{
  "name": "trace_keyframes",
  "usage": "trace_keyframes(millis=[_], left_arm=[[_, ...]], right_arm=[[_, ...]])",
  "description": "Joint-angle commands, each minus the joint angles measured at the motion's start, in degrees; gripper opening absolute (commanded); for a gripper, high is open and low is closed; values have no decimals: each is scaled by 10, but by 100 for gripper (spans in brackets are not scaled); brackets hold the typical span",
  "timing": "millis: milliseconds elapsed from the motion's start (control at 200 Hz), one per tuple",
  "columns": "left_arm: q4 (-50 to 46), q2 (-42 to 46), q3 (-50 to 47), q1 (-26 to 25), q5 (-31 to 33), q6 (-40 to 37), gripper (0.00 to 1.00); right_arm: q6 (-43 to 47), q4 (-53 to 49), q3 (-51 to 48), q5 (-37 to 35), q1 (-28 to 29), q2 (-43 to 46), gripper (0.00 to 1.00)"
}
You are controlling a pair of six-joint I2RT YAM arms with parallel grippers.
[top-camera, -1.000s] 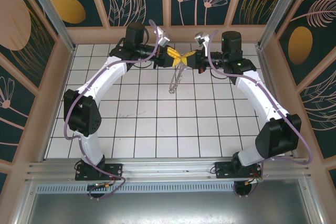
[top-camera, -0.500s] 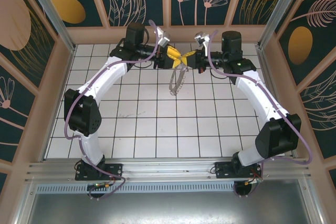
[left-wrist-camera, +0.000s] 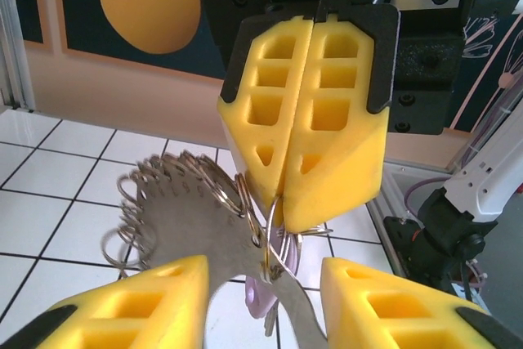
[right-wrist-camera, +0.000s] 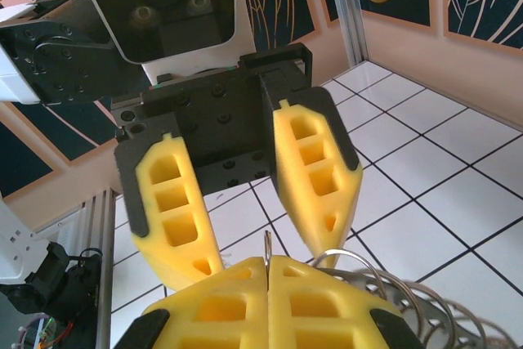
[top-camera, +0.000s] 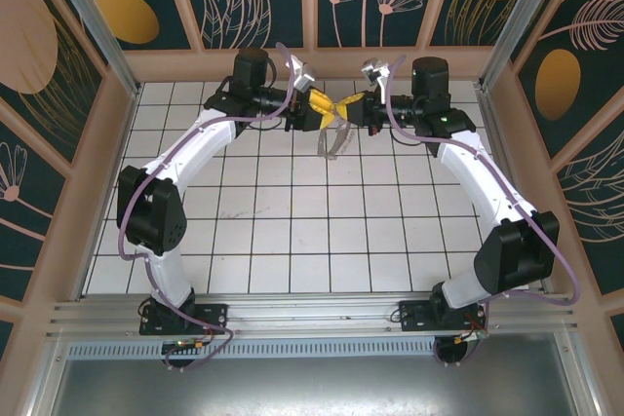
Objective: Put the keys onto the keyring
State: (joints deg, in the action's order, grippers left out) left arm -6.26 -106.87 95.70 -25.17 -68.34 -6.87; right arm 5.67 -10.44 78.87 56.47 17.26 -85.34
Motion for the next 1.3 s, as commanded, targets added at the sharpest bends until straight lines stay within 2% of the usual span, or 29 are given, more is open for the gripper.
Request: trace_keyframes(millis=[0,195,290,505,691,826,1106,1186,1231,1296], left_arm=[[41,23,-8,-1,-5,13,44],[63,22,-8,-1,-4,28,45],[71,20,-8,-2,-9,36,42],[68,16,-9,-9,-22,36,20],[55,20,-23,-13,-25,22,12],[37,23,-29,-13,-24,8,0],[46,30,-38,-13,-10,11,0],[79,36,-48,-13,7,34,0],[115,40,-61,-13,15,60,0],[150,46,-74,-13,26,83,0]], right_arm=[[2,31,1,12,2,-1,0],[3,29,0,12,3,0,0],[3,30,0,13,3,-1,0],[0,34,0,13,3,-3,0],[0,36,0,5,2,0,0],[-2,38,-1,2,1,1,0],[-22,54,2,2,-3,1,0],[-44,73,0,4,-13,8,23],[-58,86,-6,9,-22,16,30],[-76,107,-20,18,-34,33,36]])
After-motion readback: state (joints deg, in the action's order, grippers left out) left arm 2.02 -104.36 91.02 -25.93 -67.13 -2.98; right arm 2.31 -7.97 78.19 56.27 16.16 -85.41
